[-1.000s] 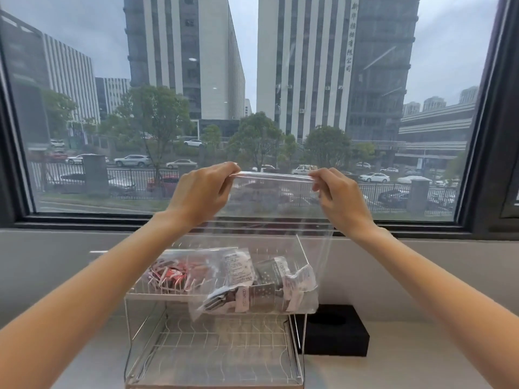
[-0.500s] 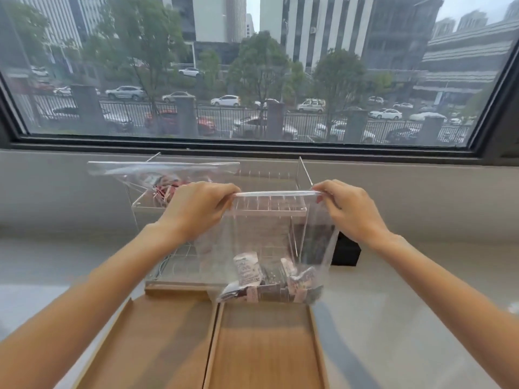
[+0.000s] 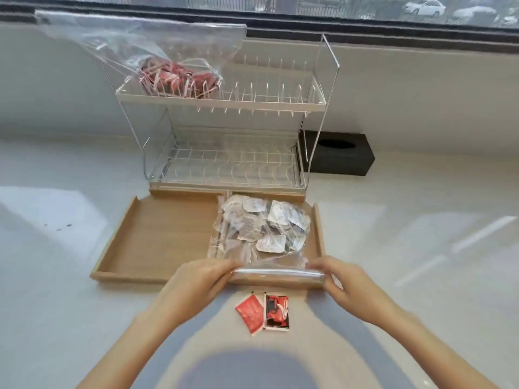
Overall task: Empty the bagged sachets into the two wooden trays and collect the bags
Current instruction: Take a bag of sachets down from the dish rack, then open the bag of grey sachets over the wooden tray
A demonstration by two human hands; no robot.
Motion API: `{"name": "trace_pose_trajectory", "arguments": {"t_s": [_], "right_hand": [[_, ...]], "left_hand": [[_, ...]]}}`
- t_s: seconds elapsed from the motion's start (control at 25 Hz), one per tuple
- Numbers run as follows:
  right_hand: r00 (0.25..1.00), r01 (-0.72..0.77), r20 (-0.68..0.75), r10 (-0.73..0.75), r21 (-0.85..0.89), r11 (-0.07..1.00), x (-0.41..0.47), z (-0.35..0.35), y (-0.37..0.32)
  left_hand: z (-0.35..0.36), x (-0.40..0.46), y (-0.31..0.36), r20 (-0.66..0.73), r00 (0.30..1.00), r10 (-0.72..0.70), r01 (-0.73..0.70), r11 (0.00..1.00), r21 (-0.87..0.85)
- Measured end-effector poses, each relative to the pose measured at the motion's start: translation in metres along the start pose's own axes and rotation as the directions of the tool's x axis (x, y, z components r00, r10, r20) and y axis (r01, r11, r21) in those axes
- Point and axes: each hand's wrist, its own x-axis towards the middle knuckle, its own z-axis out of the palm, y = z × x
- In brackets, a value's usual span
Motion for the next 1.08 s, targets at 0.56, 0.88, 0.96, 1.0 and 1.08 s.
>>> {"name": "trace_pose_trajectory", "arguments": {"t_s": [0.56,0.88,0.96,1.0,1.08], "right_hand": [[0.977,0.053,0.214,-0.005,-0.219,0.974,-0.022,0.045,0.003],[0.968,0.005,0.248,0.023,-0.112,0.994,-0.005,0.051,-0.029],[0.977,0.009,0.212,0.001,-0.044,0.999,0.01,0.061,-0.042],[0.981,0.022,0.194,-0.015,-0.033,0.999,0.017,0.067,-0.048],[0.983,0.032,0.179,-0.028,-0.023,0.999,0.029,0.08,-0.06]], "left_hand": [[0.039,-0.074,-0.015,0.166,0.975,-0.145,0.149,0.989,-0.013],[0.036,-0.081,-0.005,0.049,0.905,-0.423,0.416,0.855,-0.311],[0.037,-0.08,-0.001,-0.006,0.789,-0.615,0.558,0.719,-0.414],[0.037,-0.078,0.001,0.033,0.7,-0.714,0.64,0.606,-0.473],[0.037,-0.074,0.004,0.21,0.505,-0.837,0.757,0.312,-0.574]]}}
